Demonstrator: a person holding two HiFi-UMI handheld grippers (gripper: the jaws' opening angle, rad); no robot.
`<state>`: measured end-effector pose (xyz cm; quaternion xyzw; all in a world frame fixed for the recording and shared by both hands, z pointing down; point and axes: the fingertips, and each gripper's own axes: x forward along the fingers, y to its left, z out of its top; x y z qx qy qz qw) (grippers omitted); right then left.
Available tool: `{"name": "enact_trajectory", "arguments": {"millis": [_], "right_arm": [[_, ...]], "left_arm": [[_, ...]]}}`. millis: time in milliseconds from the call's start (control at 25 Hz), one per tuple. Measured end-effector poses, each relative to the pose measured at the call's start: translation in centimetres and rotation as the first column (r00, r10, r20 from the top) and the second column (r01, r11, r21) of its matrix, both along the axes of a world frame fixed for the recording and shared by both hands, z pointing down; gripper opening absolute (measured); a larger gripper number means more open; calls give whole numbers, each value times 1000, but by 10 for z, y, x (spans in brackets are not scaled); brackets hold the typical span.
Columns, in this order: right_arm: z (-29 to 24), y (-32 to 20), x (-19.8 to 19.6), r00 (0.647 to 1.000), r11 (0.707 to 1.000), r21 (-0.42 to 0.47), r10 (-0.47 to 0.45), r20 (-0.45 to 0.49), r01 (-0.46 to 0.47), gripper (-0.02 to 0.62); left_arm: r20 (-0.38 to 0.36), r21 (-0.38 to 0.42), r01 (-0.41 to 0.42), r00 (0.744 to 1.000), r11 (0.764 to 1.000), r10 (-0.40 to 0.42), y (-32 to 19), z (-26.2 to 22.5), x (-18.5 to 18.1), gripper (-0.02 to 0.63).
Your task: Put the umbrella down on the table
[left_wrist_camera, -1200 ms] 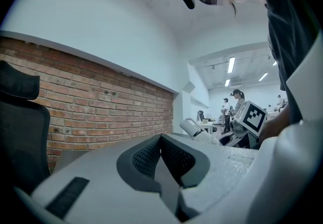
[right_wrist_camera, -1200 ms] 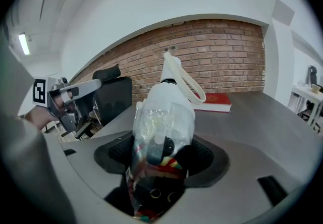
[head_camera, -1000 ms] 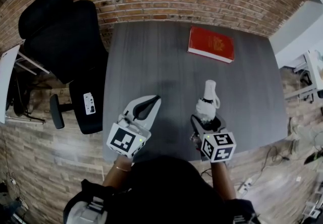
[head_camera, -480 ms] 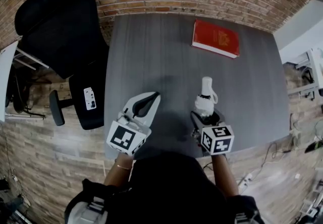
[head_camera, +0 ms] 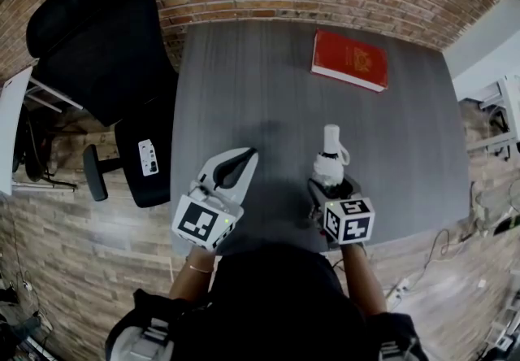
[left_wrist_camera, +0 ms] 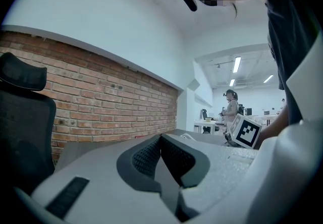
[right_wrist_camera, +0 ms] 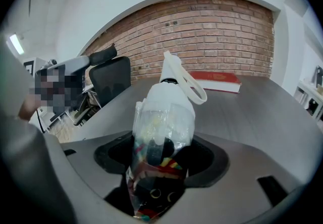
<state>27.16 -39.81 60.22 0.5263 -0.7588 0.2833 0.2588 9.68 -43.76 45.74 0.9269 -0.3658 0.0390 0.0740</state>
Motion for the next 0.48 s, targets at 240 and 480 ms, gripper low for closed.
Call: {"name": "enact_trajectory", "arguments": {"millis": [240,480], "right_arm": [[11,0,1,1000,999,-36,-11,0,11,285],[24,1,-1,999,997,-71,-34,-7,33,285]], "left_arm": [[3,-12,-1,1000,1000,1,1,2,2,3],[2,-18,17,1000,1000,-17,-2,7,-1,3]]}}
